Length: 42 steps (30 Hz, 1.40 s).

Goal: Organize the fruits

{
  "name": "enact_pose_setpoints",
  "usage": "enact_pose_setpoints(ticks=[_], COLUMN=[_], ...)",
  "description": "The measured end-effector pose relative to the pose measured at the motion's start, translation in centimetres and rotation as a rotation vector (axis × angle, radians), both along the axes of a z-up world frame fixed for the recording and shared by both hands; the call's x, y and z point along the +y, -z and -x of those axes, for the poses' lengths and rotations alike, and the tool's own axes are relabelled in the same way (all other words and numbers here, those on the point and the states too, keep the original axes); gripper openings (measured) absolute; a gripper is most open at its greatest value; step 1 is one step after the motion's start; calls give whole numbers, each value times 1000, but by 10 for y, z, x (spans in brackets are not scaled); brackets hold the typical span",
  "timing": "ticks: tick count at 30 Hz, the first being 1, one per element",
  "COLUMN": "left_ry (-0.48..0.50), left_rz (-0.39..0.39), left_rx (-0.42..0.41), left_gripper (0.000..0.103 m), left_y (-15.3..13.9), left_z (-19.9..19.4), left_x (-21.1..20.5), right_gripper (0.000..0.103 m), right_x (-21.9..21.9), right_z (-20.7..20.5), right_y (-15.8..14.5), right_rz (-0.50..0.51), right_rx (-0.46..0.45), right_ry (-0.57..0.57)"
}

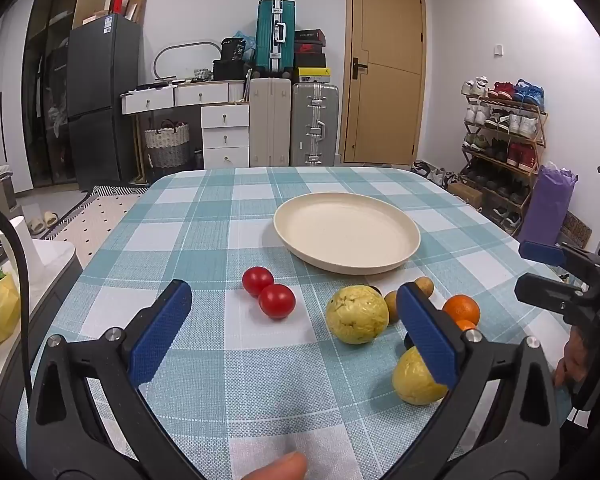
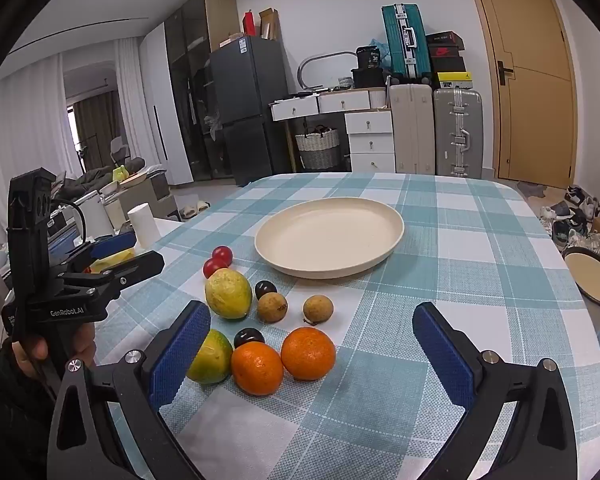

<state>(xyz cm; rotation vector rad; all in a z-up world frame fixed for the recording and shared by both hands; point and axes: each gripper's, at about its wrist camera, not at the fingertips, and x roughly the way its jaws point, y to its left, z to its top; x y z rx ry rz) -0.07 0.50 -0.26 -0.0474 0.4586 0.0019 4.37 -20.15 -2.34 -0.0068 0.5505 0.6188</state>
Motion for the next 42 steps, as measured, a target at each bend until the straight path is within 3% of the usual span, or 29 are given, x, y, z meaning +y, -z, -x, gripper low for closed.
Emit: enact_pose_setpoints(ticks=[42], left_ry=[0], left_rz=[-8], left_rx=[-2], left_gripper=[102], left_y=[0], left_z=[1], left_x=[-3], right_gripper=[103], right_x=[4], right_z=[2], right_y=[3], right_rz=[7], right_rx=[-1], right_ry=[2])
